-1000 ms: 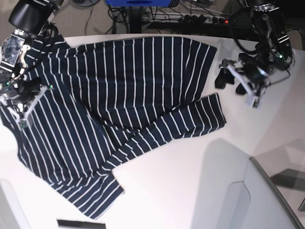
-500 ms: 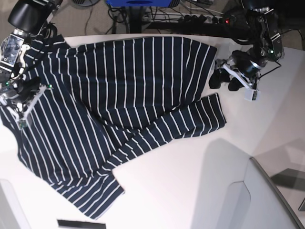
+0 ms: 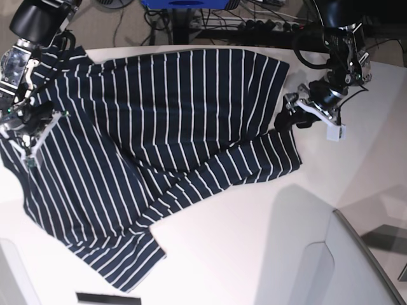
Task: Layout the t-shirt on the table in an organized manner, then fold the t-shirt properly
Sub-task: 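Grasp the sleeve near the left gripper and drag it to straighten the shirt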
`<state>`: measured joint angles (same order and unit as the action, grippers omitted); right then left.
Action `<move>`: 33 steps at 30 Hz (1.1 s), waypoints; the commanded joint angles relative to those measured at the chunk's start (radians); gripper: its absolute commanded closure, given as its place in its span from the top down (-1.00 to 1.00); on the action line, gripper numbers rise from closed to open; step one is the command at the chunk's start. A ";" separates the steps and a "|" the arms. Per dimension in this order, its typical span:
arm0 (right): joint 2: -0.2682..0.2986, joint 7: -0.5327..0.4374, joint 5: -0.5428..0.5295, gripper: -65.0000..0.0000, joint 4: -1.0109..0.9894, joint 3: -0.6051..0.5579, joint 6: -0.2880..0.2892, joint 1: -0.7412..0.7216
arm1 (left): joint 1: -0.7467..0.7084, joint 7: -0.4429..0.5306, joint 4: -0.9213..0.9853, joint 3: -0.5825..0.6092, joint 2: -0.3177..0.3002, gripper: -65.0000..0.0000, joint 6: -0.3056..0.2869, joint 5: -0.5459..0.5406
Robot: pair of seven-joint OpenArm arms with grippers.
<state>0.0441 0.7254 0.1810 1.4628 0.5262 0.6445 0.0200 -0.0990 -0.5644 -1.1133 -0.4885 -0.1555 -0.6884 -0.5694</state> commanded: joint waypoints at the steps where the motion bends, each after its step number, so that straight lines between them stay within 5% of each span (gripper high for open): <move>1: 0.010 -0.019 -0.007 -0.93 0.014 0.002 -0.001 -0.013 | 0.017 0.011 -0.001 0.000 -0.009 0.40 -0.010 -0.011; 6: 0.010 -0.019 -0.007 -0.93 0.014 0.004 -0.001 -0.013 | 0.058 0.014 0.065 0.061 -0.011 0.39 -0.010 -0.011; 8: 0.010 -0.019 -0.007 -0.93 0.014 0.002 -0.001 -0.013 | 0.072 0.014 0.080 0.081 -0.009 0.23 -0.010 -0.011; 13: 0.010 -0.019 -0.007 -0.93 0.014 0.008 -0.001 -0.013 | 0.078 0.014 0.074 0.075 -0.011 -1.00 -0.010 -0.013; 17: 0.029 -0.019 -0.007 -0.93 0.014 0.008 -0.001 -0.013 | 0.086 0.011 0.016 0.075 -0.026 -1.00 -0.009 -0.013; 25: 0.030 -0.017 -0.007 -0.93 0.014 0.002 -0.001 -0.013 | 0.130 0.007 -0.172 0.077 -0.037 -1.00 0.106 -0.014; 33: 0.030 -0.014 -0.007 -0.93 0.014 0.001 -0.001 -0.013 | 0.322 0.010 -0.012 0.086 -0.056 -1.00 0.177 -0.013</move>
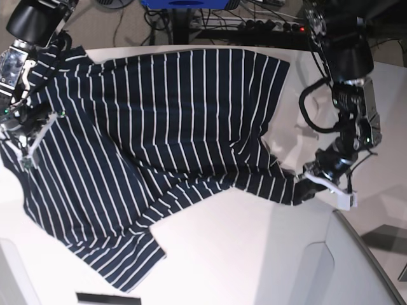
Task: Layout the t-shirt on the table in an organized manner, then fold the t-shirt properly
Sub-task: 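Grasp the sleeve near the left gripper and drag it to straighten the shirt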
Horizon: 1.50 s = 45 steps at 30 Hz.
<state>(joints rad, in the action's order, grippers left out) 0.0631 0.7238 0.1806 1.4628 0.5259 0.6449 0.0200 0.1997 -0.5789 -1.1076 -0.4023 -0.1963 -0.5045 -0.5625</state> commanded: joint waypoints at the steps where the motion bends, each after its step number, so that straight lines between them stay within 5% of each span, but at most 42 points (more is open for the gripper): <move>1: 0.011 -0.013 -0.006 -0.93 0.014 0.001 -0.001 -0.013 | 0.051 0.026 0.010 -0.001 -0.016 -1.00 -0.007 -0.020; 7: 0.007 -0.011 -0.006 -0.93 0.014 0.000 -0.001 -0.013 | 0.243 0.029 0.182 -0.001 -0.035 -1.00 -0.007 -0.015; 10: 0.004 -0.011 -0.006 -0.93 0.014 0.000 -0.001 -0.013 | 0.347 0.046 0.254 -0.001 -0.027 -1.00 -0.009 0.095; 16: 0.004 -0.011 -0.006 -0.93 0.014 -0.046 -0.001 -0.012 | 0.482 0.280 0.481 -0.001 0.034 -1.00 -0.007 0.375; 21: 0.004 -0.011 -0.006 -0.93 0.014 -0.049 -0.001 -0.012 | 0.544 0.468 0.639 -0.001 0.037 -0.97 -0.006 0.424; 30: 0.008 -0.011 -0.006 -0.93 0.014 -0.048 -0.001 -0.012 | 0.577 0.489 0.602 -0.004 -0.001 1.00 0.014 0.414; 33: 0.010 -0.016 -0.006 -0.92 0.014 -0.043 -0.001 -0.012 | 0.527 0.449 0.541 -0.001 -0.010 1.00 0.008 0.413; 36: 0.011 -0.019 -0.006 -0.92 0.014 -0.039 -0.001 -0.012 | 0.387 0.290 0.369 0.052 0.021 0.87 0.007 0.414; 39: 0.011 -0.019 -0.006 -0.92 0.014 0.009 -0.003 -0.016 | 0.183 0.210 0.122 0.196 0.057 0.28 0.007 0.413; 43: 0.011 -0.020 -0.006 -0.93 0.014 0.061 -0.007 -0.019 | -0.058 0.207 -0.151 0.270 0.107 -0.98 0.010 0.411; 45: 0.011 -0.033 -0.006 -0.93 0.013 0.086 -0.009 -0.019 | -0.128 0.207 -0.216 0.268 0.123 -1.00 0.013 0.411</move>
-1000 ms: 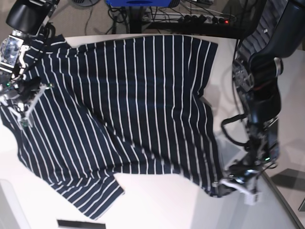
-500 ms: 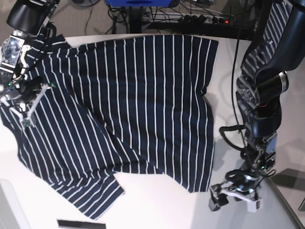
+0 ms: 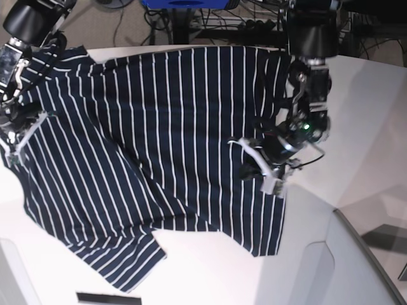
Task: Layout the t-shirt on the table in an organized manner, then fold the t-shirt properly
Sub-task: 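Grasp the sleeve near the left gripper and drag it to straighten the shirt, then slide the left gripper along the shirt's side edge to smooth it flat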
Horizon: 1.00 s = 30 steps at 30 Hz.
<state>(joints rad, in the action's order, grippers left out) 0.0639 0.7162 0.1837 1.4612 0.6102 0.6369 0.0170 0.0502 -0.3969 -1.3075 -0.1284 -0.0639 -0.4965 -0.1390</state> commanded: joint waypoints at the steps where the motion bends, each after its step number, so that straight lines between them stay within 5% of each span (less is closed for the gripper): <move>1: 0.011 -0.039 -0.010 -0.93 0.003 0.020 -0.001 -0.018 | -0.008 0.023 -0.031 -0.006 -0.007 -1.00 0.005 -0.012; 11: 0.100 -0.129 -0.011 -0.93 -0.327 0.078 -0.002 -0.125 | -0.178 0.023 0.012 -0.001 -0.023 -1.00 0.006 0.000; 17: 0.100 -0.128 -0.013 -0.93 -0.354 0.078 -0.116 -0.113 | -0.180 0.031 0.136 -0.007 -0.130 -1.00 0.006 -0.003; 22: 0.093 -0.091 -0.014 -0.93 -0.357 0.078 -0.121 -0.105 | -0.154 0.033 0.159 -0.023 -0.205 -1.00 0.008 -0.009; 30: 0.017 0.039 -0.008 -0.94 -0.274 0.078 -0.144 -0.078 | -0.083 0.025 0.154 -0.150 -0.239 -1.00 0.008 0.000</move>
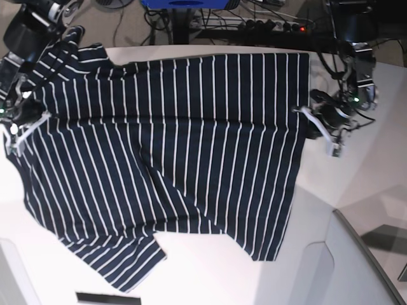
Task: Layout the t-shirt on the table in an organized manner, then fold the t-shirt properly
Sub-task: 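Slide the left gripper along the shirt's side edge to smooth it flat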
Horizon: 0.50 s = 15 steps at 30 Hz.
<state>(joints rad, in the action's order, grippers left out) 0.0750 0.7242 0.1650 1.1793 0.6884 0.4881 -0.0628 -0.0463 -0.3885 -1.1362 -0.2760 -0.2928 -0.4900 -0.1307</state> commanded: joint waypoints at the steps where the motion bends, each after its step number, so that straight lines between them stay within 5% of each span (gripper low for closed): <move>1: -0.005 0.039 0.011 -0.94 0.038 0.000 -0.015 0.022 | 0.015 0.016 -0.020 -0.006 -0.012 -1.00 0.001 -0.008; 9: -0.057 0.041 0.009 -0.94 0.291 -0.025 -0.036 0.079 | 0.027 0.015 -0.089 -0.002 0.004 -1.00 0.001 -0.019; 15: 0.061 0.022 0.005 -0.94 0.189 -0.249 -0.035 -0.081 | 0.173 0.015 -0.025 0.001 0.083 -1.00 0.001 -0.008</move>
<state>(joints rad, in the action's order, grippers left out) 0.1272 0.7597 0.1791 1.3518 0.4351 0.4576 -0.1257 0.1146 -0.3885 -1.1477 -0.2722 -0.1978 -0.4980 -0.1349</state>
